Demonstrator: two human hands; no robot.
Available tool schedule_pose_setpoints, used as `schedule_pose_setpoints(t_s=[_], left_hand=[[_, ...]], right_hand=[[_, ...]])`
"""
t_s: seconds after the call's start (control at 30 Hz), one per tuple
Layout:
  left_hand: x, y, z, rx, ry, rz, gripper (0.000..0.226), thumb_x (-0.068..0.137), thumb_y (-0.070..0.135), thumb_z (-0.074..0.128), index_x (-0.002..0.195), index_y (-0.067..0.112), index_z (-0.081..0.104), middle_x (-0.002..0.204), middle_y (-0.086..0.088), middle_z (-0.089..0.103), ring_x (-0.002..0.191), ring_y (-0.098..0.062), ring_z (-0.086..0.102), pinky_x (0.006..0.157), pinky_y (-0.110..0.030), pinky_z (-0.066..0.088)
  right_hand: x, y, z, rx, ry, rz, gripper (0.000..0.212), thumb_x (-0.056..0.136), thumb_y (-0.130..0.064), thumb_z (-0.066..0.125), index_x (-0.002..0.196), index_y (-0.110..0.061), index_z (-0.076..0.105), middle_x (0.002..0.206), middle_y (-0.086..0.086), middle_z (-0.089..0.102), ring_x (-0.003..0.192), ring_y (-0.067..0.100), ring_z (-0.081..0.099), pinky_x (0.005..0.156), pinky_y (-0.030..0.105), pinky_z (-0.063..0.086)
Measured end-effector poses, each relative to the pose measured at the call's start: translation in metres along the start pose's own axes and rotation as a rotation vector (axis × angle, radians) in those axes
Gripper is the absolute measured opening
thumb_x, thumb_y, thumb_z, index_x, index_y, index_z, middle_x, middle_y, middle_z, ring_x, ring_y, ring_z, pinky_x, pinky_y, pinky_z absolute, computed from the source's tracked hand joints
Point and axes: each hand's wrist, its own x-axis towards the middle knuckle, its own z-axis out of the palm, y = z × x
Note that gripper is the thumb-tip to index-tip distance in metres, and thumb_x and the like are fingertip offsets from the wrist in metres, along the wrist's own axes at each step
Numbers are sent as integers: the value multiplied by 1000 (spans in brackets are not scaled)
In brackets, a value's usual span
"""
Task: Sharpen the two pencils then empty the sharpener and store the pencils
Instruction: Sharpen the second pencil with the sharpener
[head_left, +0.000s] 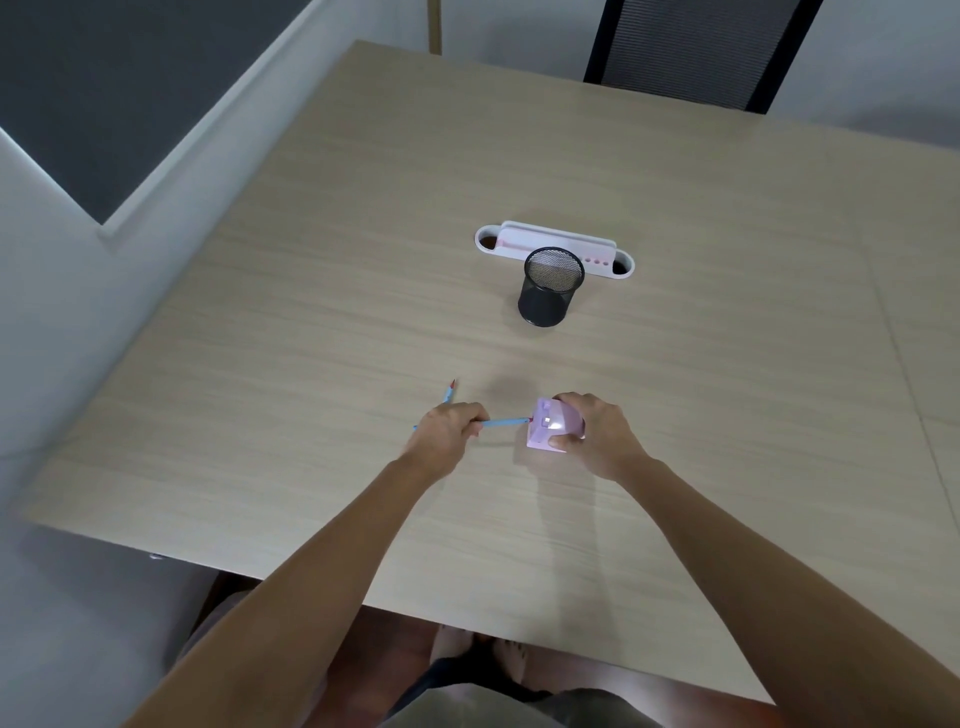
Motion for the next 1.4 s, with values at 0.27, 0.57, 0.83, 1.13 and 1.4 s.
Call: schedule_pose_setpoints(t_s=[0.27, 0.57, 0.83, 1.13, 1.4], left_hand=[[27, 22, -5, 44, -75, 54, 18, 97, 12, 53, 97, 9, 71, 82, -10, 70, 71, -24, 53, 81, -30, 39], [40, 45, -5, 225, -234, 3, 26, 99, 17, 44, 96, 21, 69, 86, 1, 70, 81, -22, 59, 90, -34, 27], [27, 94, -6, 368, -294, 29, 93, 80, 5, 62, 152, 18, 6, 158, -7, 7, 144, -29, 10, 115, -46, 16], [30, 128, 48, 777, -223, 7, 71, 72, 7, 73, 131, 7, 34, 128, -7, 44, 117, -29, 43, 99, -41, 37], [35, 134, 46, 770, -206, 24, 59, 75, 9, 70, 124, 8, 38, 124, -8, 46, 113, -26, 44, 88, -33, 39]], right_hand=[[0, 0, 0, -27, -5, -2, 54, 73, -26, 67, 124, -16, 56, 108, 12, 62, 91, 29, 55, 77, 34, 46], [1, -4, 1, -30, -25, 26, 62, 68, -34, 58, 126, -15, 54, 109, 12, 61, 97, 33, 57, 76, 33, 43], [-29, 25, 19, 246, 184, 199, 77, 80, -9, 60, 147, -15, 21, 146, 14, 32, 133, 30, 36, 107, 42, 35], [-26, 44, 42, 363, 153, 339, 12, 86, -11, 50, 78, -7, 58, 72, 5, 66, 70, 23, 60, 62, 25, 42], [-52, 30, 18, 575, 134, 238, 32, 95, -20, 44, 64, -11, 45, 57, 2, 47, 53, 12, 41, 54, 20, 34]])
